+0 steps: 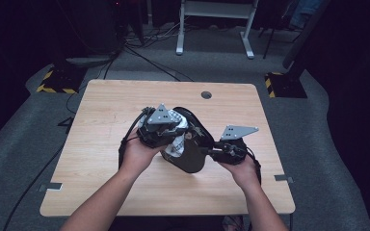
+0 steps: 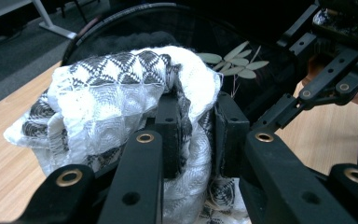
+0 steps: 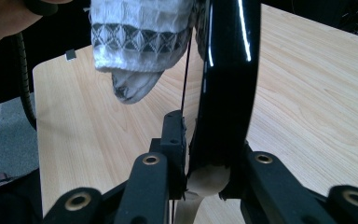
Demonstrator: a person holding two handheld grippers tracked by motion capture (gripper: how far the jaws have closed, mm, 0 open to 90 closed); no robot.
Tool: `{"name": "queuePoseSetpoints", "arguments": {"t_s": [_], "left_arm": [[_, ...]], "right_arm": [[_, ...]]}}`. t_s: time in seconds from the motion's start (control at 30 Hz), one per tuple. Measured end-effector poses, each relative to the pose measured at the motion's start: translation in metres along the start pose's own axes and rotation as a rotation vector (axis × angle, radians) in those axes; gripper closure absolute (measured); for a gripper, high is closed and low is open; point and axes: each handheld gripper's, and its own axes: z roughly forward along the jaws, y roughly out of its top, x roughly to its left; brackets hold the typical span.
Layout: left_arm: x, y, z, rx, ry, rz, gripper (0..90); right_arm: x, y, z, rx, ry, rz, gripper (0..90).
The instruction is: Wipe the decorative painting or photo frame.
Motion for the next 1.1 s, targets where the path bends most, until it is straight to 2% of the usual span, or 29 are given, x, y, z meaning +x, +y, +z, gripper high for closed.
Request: {"name": "queuePoseSetpoints", "arguments": {"t_s": [0.1, 0.17, 0.3, 0.37, 0.5, 0.6, 0.77, 0.9, 1.0, 1.1], "left_arm": [[-0.002, 0.005, -0.001, 0.004, 0.004, 0.005, 75.4], [-0.003, 0.012, -0.004, -0.014, -0.008, 0.011, 75.4], [-0.009, 0.015, -0.003, -0.013, 0.007, 0.046, 75.4], [-0.009, 0.009, 0.0, -0.007, -0.009, 0.036, 75.4], [-0.007, -0.003, 0.007, 0.017, -0.021, 0.024, 75.5], [-0.006, -0.006, 0.007, 0.015, -0.022, 0.017, 75.5], [-0.005, 0.001, 0.003, 0.014, -0.014, 0.024, 75.4], [-0.002, 0.014, -0.005, 0.001, -0.004, 0.031, 75.4], [0.0, 0.016, -0.008, -0.013, -0.003, 0.029, 75.4], [0.001, 0.011, -0.008, -0.013, 0.006, 0.032, 75.4]], "right_arm": [[0.0, 0.0, 0.0, 0.0, -0.003, -0.002, 77.3], [0.0, 0.0, 0.0, 0.0, -0.002, -0.002, 77.3], [0.0, 0.0, 0.0, 0.002, 0.0, -0.003, 77.4], [0.0, 0.0, 0.0, 0.001, 0.002, 0.0, 77.4], [0.001, 0.0, 0.0, 0.001, -0.002, 0.0, 77.3], [0.001, 0.0, 0.0, 0.003, -0.003, -0.001, 77.3], [0.001, 0.001, 0.0, 0.002, -0.001, -0.001, 77.4], [0.0, 0.001, 0.0, 0.001, -0.001, -0.003, 77.4], [0.0, 0.0, 0.0, 0.001, 0.003, -0.003, 77.4], [0.0, 0.0, 0.0, 0.002, 0.003, -0.006, 77.4]]}}
